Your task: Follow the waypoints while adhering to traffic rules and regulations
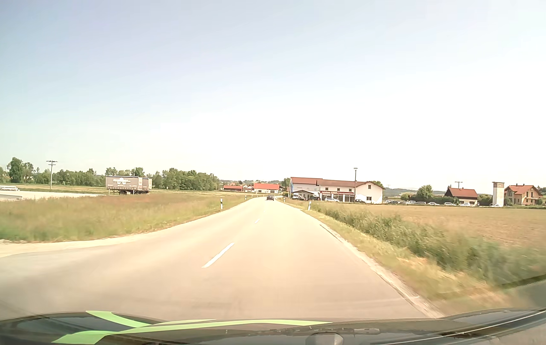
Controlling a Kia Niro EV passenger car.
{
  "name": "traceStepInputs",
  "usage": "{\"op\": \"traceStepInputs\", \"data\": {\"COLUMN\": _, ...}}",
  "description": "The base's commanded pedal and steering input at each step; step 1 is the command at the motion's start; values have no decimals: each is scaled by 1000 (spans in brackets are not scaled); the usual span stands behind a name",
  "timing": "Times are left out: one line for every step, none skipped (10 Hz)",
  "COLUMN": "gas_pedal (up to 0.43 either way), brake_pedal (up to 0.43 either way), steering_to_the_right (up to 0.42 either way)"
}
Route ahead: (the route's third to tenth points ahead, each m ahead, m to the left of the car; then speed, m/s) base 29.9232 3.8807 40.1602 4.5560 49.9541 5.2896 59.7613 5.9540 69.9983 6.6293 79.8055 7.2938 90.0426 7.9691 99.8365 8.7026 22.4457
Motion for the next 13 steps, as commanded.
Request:
{"op": "traceStepInputs", "data": {"gas_pedal": 150, "brake_pedal": 0, "steering_to_the_right": -17}}
{"op": "traceStepInputs", "data": {"gas_pedal": 118, "brake_pedal": 0, "steering_to_the_right": -16}}
{"op": "traceStepInputs", "data": {"gas_pedal": 118, "brake_pedal": 0, "steering_to_the_right": -15}}
{"op": "traceStepInputs", "data": {"gas_pedal": 118, "brake_pedal": 0, "steering_to_the_right": -13}}
{"op": "traceStepInputs", "data": {"gas_pedal": 130, "brake_pedal": 0, "steering_to_the_right": -12}}
{"op": "traceStepInputs", "data": {"gas_pedal": 130, "brake_pedal": 0, "steering_to_the_right": -10}}
{"op": "traceStepInputs", "data": {"gas_pedal": 130, "brake_pedal": 0, "steering_to_the_right": -9}}
{"op": "traceStepInputs", "data": {"gas_pedal": 130, "brake_pedal": 0, "steering_to_the_right": -8}}
{"op": "traceStepInputs", "data": {"gas_pedal": 138, "brake_pedal": 0, "steering_to_the_right": -8}}
{"op": "traceStepInputs", "data": {"gas_pedal": 138, "brake_pedal": 0, "steering_to_the_right": -7}}
{"op": "traceStepInputs", "data": {"gas_pedal": 138, "brake_pedal": 0, "steering_to_the_right": -7}}
{"op": "traceStepInputs", "data": {"gas_pedal": 150, "brake_pedal": 0, "steering_to_the_right": -7}}
{"op": "traceStepInputs", "data": {"gas_pedal": 150, "brake_pedal": 0, "steering_to_the_right": -7}}
